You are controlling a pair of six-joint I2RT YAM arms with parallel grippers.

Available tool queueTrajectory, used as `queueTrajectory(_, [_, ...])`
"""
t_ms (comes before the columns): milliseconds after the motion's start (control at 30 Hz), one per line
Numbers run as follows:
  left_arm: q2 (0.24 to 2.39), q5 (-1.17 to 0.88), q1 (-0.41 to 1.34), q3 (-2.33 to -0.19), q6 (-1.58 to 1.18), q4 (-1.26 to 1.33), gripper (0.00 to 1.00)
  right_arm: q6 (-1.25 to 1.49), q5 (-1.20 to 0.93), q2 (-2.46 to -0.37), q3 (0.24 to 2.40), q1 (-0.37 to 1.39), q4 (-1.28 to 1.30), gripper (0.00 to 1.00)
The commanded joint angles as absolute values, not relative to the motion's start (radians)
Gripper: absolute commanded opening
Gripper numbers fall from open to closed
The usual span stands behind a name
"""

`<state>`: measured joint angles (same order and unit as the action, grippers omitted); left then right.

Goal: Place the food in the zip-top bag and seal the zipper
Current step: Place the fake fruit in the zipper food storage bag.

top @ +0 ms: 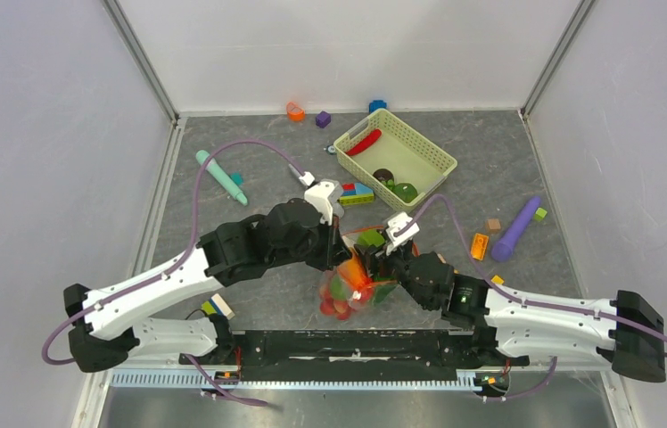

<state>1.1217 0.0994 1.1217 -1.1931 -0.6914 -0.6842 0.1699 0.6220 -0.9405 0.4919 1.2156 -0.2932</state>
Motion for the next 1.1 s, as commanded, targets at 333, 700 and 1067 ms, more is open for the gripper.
queueTrajectory(333, [1.000, 0.234, 1.128, -1.162, -0.716, -0.694, 0.02, 0.089, 0.174, -0.867, 0.565, 1.217, -0.395, 0.98])
queueTrajectory(700, [0.990, 0.256, 1.128, -1.137, -0.722, -0.689, 0.02, 0.036, 0.068, -0.777, 0.555, 1.218, -0.409, 0.98])
queueTrajectory(1067, [0.978, 0.277, 1.129, -1.125, -0.727, -0.687, 0.03, 0.039, 0.167, -0.703, 0.527, 1.218, -0.385, 0.98])
